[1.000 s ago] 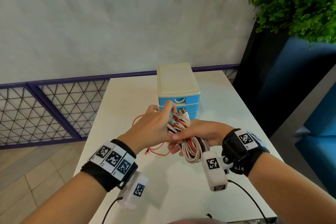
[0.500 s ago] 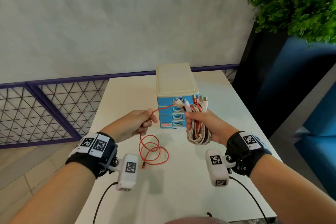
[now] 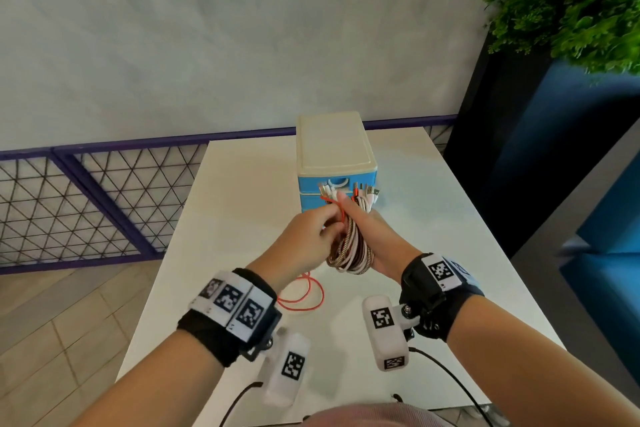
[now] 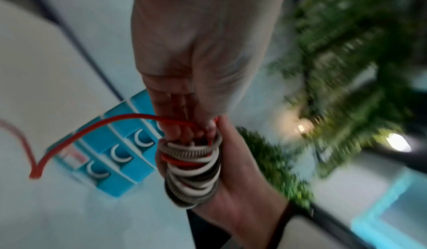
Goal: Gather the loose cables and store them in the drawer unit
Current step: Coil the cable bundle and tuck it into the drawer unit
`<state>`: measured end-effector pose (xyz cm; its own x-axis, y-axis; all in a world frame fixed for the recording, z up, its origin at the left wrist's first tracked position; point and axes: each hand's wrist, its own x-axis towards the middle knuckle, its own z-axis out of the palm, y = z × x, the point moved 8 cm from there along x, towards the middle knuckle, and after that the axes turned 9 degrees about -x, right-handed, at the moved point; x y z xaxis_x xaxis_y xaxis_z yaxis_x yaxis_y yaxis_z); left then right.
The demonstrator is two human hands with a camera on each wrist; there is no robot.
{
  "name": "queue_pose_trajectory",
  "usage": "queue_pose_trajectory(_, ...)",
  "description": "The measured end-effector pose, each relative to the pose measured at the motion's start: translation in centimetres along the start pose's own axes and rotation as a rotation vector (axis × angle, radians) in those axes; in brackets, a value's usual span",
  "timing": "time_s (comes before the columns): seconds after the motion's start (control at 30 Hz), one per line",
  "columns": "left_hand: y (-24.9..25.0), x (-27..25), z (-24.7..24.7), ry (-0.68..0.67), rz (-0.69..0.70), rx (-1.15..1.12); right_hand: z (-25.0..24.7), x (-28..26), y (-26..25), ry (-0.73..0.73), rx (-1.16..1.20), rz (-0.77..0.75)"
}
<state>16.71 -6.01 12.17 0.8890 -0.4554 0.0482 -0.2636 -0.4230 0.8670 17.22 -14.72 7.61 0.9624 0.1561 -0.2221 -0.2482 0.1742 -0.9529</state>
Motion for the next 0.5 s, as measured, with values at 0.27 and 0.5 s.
queue_pose_trajectory(0.27,1.8,-1.0,1.6,-0.066,0.077,0.494,0.1,-0.5,0.9,-0.04,0.063,0.1)
queue_pose_trajectory(0.5,2.7,-2.1,1.5,-0.044,0.079,0.58,-3.4,-0.5,0.2,0.318,-0.07,-0.013)
